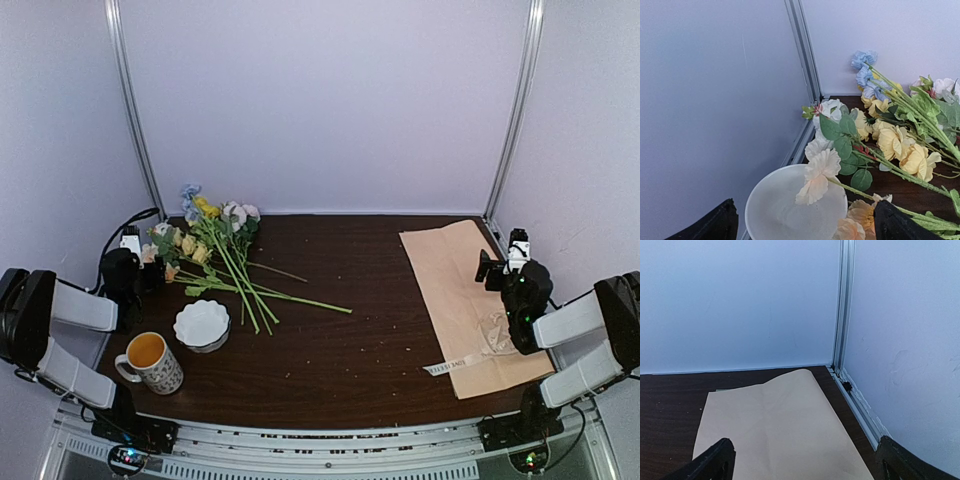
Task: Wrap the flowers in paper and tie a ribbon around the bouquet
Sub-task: Pick up the folded wrapping paper from the corner of the board.
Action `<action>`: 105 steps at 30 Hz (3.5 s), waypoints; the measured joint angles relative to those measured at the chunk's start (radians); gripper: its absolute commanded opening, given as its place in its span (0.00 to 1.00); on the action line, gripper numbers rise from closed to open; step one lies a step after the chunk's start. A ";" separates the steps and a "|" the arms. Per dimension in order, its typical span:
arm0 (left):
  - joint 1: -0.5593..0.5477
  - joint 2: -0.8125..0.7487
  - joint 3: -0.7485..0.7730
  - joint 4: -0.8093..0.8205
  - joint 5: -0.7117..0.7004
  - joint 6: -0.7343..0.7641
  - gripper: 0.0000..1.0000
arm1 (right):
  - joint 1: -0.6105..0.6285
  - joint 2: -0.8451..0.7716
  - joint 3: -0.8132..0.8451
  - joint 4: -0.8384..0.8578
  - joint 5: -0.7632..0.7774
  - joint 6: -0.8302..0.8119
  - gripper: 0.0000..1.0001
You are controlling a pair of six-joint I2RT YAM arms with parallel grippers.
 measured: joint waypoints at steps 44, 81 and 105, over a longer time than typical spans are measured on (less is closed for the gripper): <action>-0.386 -0.407 0.571 -1.008 0.471 0.080 0.88 | -0.337 0.528 1.118 -1.908 -0.195 0.024 1.00; -0.437 -0.325 0.572 -1.052 0.565 0.247 0.90 | -0.269 0.702 1.341 -2.090 -0.719 -0.016 0.87; -0.437 -0.335 0.570 -1.052 0.564 0.266 0.90 | -0.148 0.837 1.451 -2.040 -0.810 0.109 0.19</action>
